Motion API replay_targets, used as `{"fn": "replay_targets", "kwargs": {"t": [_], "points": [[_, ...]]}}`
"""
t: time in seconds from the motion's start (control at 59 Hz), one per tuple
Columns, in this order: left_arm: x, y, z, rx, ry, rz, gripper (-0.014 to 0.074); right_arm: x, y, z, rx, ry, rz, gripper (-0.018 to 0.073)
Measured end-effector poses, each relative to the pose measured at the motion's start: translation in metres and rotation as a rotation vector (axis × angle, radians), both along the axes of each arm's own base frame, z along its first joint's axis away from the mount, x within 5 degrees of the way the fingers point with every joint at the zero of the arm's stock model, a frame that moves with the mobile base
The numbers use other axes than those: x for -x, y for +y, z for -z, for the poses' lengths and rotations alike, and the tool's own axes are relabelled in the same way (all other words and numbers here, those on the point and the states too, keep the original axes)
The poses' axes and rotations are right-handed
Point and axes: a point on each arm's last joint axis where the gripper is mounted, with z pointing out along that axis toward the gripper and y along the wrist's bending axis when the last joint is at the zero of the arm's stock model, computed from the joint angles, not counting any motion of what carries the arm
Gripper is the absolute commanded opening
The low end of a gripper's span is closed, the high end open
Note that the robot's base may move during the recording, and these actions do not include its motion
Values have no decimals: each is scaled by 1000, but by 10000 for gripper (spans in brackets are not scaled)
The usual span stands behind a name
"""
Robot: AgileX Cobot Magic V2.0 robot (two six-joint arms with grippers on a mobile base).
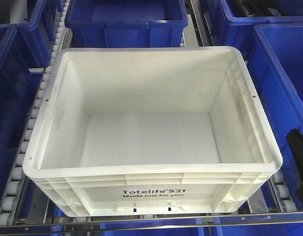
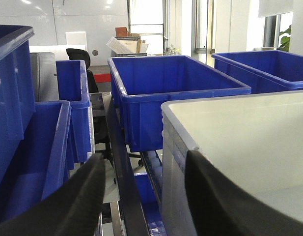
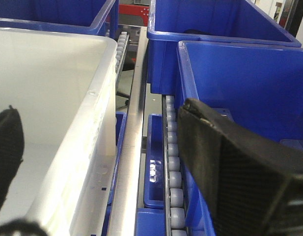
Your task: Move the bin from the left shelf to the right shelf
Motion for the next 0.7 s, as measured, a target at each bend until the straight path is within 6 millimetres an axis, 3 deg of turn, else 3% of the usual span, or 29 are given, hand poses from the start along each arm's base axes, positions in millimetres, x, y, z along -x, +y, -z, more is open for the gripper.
{"fn": "replay_targets", "kwargs": {"t": [0.153,0.254,0.356,0.424,0.509,0.695], "points": [[0,0,0,2,0,0,347,0,0,0,-1,-4,1,580],[0,0,0,2,0,0,263,0,0,-1,-1,-7,1,520],[0,0,0,2,0,0,100,0,0,-1,-1,-7,1,355],[0,0,0,2,0,0,-10,0,0,-1,-1,-7,1,181],[0,0,0,2,0,0,-8,0,0,-1,-1,-7,1,-14],[0,0,0,3,1,1,-8,0,0,-1,-5,-6,1,-8]]}}
